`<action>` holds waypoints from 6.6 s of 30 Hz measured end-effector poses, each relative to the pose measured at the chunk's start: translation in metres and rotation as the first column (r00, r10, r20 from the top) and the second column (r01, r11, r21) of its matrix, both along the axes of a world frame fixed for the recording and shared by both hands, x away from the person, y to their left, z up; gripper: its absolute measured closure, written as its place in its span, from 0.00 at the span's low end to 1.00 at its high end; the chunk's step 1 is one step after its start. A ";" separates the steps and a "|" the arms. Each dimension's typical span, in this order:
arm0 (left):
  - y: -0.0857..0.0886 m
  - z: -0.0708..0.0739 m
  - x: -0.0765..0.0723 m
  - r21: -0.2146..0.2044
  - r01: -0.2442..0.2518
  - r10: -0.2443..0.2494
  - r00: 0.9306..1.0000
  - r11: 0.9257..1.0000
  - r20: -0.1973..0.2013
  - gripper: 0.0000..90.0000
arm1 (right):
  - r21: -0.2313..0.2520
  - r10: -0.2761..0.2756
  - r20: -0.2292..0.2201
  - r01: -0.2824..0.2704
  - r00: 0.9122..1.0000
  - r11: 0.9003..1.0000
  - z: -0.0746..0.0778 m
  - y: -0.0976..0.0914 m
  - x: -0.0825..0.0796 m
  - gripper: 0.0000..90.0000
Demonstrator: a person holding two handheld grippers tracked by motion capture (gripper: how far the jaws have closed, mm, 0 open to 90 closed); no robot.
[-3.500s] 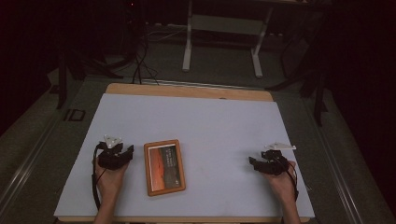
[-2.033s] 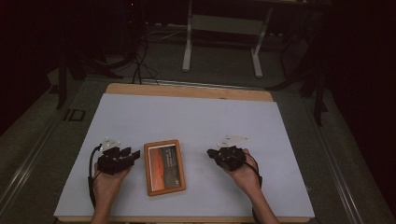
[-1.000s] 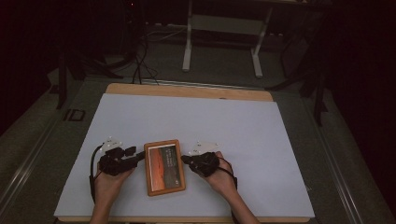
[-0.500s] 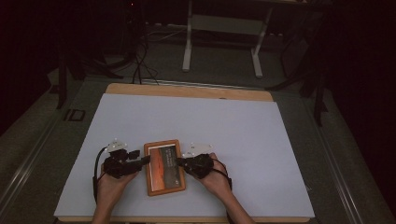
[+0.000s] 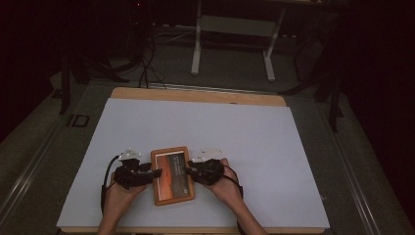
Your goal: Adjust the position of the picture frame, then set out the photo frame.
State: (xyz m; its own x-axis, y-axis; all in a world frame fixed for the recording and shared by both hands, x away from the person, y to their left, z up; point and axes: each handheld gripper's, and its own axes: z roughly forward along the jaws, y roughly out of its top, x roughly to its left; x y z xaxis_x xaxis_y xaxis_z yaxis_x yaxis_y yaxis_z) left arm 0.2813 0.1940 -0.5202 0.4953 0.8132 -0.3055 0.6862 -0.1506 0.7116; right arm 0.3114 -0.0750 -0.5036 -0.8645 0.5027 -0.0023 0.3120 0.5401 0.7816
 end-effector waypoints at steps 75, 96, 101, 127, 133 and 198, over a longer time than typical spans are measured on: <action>-0.081 0.019 -0.001 -0.049 0.082 -0.078 0.995 0.995 0.069 0.57 | 0.220 -0.114 -0.406 0.218 0.907 0.951 0.012 -0.090 0.020 0.66; -0.091 -0.005 0.029 -0.087 0.022 -0.032 0.993 0.996 -0.112 0.49 | 0.161 -0.223 -0.522 0.352 0.823 0.922 -0.016 -0.098 0.045 0.60; -0.094 -0.004 0.027 -0.087 -0.009 -0.001 0.993 0.996 -0.115 0.48 | 0.156 -0.226 -0.526 0.354 0.820 0.922 -0.015 -0.096 0.047 0.60; -0.071 0.005 0.011 -0.001 0.024 -0.024 0.998 1.000 0.054 0.48 | 0.078 -0.290 -0.245 0.316 0.925 0.945 0.001 -0.112 0.017 0.43; -0.063 0.008 0.007 0.016 -0.004 0.002 0.994 1.000 0.112 0.48 | 0.033 -0.322 -0.167 0.331 0.932 0.943 0.006 -0.112 0.010 0.42; -0.066 0.030 -0.016 0.018 0.005 -0.008 0.984 1.000 0.178 0.46 | -0.072 -0.223 0.045 0.226 0.974 0.971 0.014 -0.047 0.046 1.00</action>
State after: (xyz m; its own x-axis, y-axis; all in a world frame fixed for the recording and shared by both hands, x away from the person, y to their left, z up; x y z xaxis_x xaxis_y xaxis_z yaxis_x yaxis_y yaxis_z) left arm 0.2652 0.1282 -0.4898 0.5458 0.8143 -0.1975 0.5475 -0.1682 0.8197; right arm 0.3572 -0.1221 -0.4894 -0.7280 0.6812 -0.0774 0.4042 0.5177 0.7541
